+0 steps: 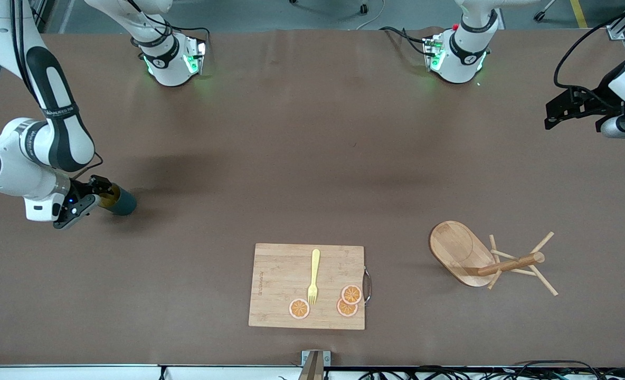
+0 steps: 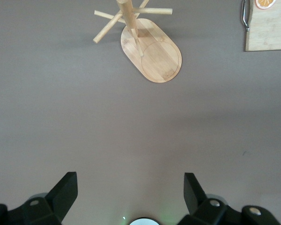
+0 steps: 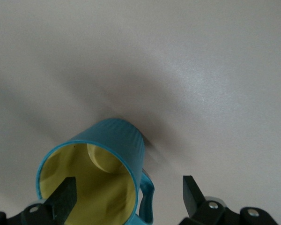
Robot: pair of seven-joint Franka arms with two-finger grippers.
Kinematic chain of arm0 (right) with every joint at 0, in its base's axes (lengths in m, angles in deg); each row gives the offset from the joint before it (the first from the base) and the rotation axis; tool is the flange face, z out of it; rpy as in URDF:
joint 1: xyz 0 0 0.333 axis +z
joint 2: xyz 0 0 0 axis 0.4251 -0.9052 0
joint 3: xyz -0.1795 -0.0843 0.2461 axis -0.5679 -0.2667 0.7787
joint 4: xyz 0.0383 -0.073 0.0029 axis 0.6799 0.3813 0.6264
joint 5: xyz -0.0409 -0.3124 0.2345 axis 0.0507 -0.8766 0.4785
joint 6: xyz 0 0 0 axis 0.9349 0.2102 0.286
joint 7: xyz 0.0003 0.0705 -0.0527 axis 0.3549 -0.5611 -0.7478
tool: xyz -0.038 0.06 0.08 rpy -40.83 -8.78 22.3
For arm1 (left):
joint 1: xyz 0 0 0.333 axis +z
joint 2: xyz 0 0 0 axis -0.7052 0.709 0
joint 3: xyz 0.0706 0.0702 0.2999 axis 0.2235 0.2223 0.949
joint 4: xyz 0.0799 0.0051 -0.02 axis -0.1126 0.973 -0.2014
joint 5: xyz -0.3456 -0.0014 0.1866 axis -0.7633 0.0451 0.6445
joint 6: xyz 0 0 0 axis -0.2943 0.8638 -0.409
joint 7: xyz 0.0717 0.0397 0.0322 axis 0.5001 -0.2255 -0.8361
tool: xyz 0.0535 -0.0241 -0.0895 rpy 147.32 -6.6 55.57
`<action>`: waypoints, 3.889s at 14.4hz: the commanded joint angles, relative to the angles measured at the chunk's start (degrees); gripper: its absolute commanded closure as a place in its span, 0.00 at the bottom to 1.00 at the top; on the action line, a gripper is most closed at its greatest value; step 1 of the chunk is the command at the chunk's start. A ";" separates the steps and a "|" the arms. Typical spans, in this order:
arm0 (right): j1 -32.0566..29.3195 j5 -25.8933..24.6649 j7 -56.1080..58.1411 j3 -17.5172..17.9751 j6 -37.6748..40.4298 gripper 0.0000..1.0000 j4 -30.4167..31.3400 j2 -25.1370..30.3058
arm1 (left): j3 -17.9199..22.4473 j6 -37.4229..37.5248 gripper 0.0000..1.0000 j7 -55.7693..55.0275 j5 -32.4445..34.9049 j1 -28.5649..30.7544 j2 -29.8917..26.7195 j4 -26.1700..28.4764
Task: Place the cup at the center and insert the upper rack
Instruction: 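Reach the right gripper to the teal mug and grasp its rim, then carry the teal mug with the right gripper toward the table center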
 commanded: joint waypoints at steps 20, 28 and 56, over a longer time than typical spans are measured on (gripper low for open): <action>13.54 1.97 -27.58 1.13 15.68 1.00 -4.58 6.37 | 0.26 0.14 0.00 0.19 0.09 2.74 -0.76 -0.06; 36.13 4.52 -66.60 1.04 15.77 1.00 -8.96 6.03 | -0.18 -0.04 0.00 0.11 0.09 2.66 -0.42 -0.33; 59.53 7.60 -101.88 0.95 9.62 0.97 -29.81 -17.53 | -20.55 -12.67 0.00 -39.22 0.18 1.25 2.40 6.16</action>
